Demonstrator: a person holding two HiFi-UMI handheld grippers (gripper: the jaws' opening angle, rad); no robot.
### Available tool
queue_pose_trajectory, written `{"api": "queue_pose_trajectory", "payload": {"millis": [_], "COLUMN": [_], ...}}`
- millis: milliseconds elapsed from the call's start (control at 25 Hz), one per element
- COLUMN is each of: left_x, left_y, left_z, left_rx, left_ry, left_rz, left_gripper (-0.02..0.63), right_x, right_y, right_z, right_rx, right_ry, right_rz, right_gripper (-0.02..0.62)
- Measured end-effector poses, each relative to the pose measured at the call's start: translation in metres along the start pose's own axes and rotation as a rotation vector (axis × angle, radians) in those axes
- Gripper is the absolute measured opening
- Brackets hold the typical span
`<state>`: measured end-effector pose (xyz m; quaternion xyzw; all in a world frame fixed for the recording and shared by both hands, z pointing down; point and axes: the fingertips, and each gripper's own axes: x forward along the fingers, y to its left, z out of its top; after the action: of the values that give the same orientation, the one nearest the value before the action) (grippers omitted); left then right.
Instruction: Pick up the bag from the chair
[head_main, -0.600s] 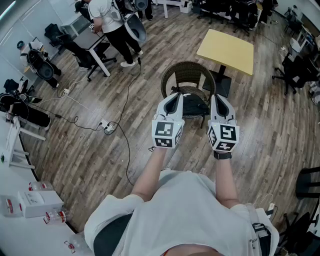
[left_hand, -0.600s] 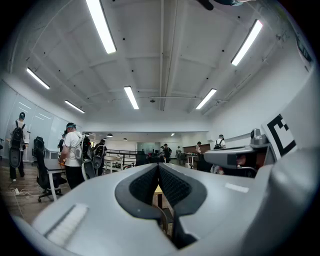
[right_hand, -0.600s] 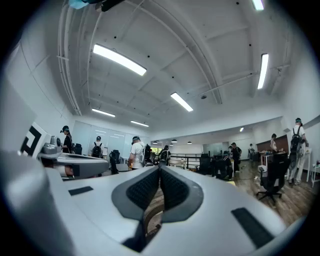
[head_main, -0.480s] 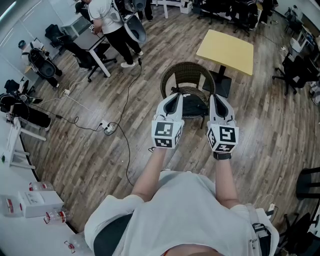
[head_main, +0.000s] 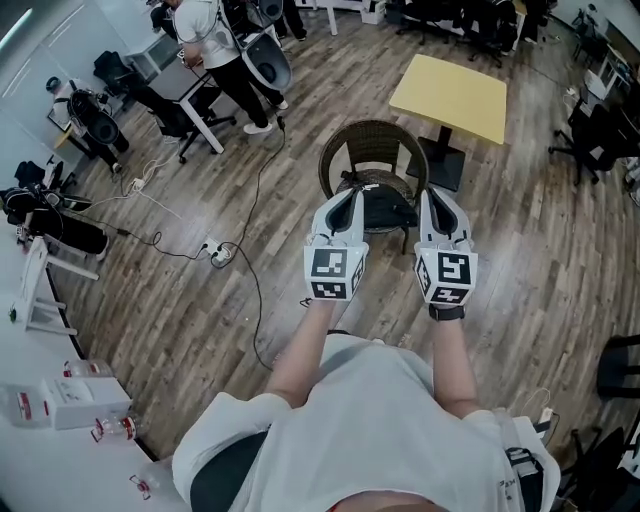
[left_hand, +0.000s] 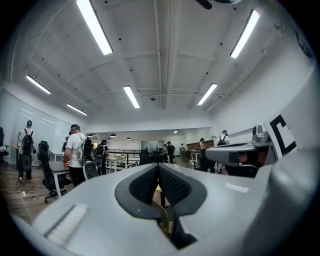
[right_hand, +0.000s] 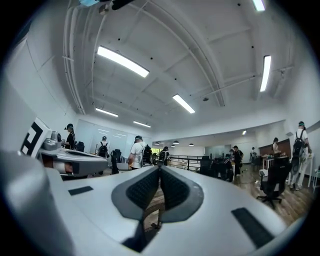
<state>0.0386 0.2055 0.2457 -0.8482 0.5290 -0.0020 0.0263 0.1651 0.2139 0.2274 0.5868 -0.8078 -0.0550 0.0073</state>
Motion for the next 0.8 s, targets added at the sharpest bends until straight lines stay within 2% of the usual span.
{"api": "queue_pose_trajectory", "payload": {"millis": [240, 520, 800], "left_x": [-0.011, -0.009, 0.012], "left_y": [-0.012, -0.023, -0.003], "left_z": [-0.022, -0.033, -0.045], "left_rx": [-0.008, 0.004, -0.02], "left_ry": [0.032, 0.052, 0.056], "left_rz": [0.018, -0.005, 0.004], "left_gripper": [0.012, 0.012, 0.012], "right_x": [-0.017, -0.012, 0.015], "right_y": [0.007, 0.001, -0.002], "right_z": [-0.022, -0.037, -0.048], "right_rx": [0.036, 0.062, 0.066], "right_ry": [0.006, 0.031, 0.047], "right_rz": [0.055, 0.05, 0.053], "right_gripper": [0.014, 0.014, 0.014]}}
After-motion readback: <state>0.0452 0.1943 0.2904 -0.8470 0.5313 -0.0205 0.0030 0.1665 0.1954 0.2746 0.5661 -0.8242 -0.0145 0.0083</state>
